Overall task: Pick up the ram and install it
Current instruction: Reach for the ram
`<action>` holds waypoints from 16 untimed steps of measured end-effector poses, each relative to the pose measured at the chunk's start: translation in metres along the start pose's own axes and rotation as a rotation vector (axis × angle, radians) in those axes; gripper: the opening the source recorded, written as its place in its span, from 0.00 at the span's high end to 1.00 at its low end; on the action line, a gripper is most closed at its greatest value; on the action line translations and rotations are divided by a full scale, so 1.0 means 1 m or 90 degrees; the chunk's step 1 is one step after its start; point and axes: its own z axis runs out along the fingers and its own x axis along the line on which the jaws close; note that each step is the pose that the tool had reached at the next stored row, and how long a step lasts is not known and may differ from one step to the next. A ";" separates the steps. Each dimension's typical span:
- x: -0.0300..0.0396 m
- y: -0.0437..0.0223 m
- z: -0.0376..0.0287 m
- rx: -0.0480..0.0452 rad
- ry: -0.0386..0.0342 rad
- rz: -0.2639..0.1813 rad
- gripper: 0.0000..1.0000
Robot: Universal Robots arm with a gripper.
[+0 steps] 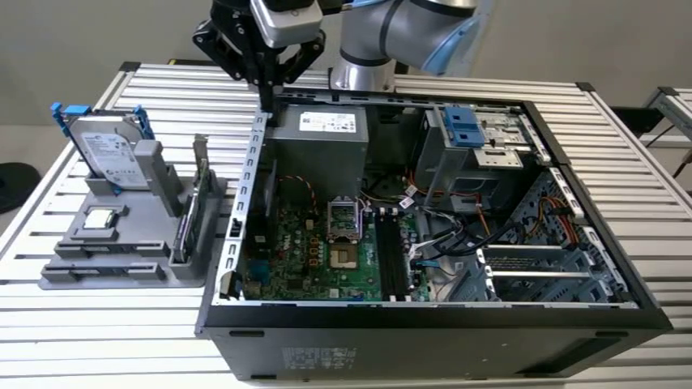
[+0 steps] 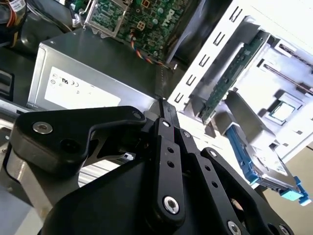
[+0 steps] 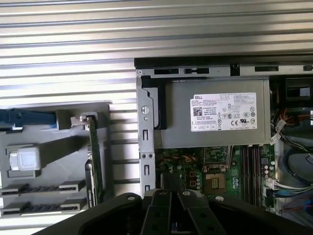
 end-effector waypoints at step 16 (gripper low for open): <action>0.0244 -0.0017 -0.0005 0.0000 0.0000 0.000 1.00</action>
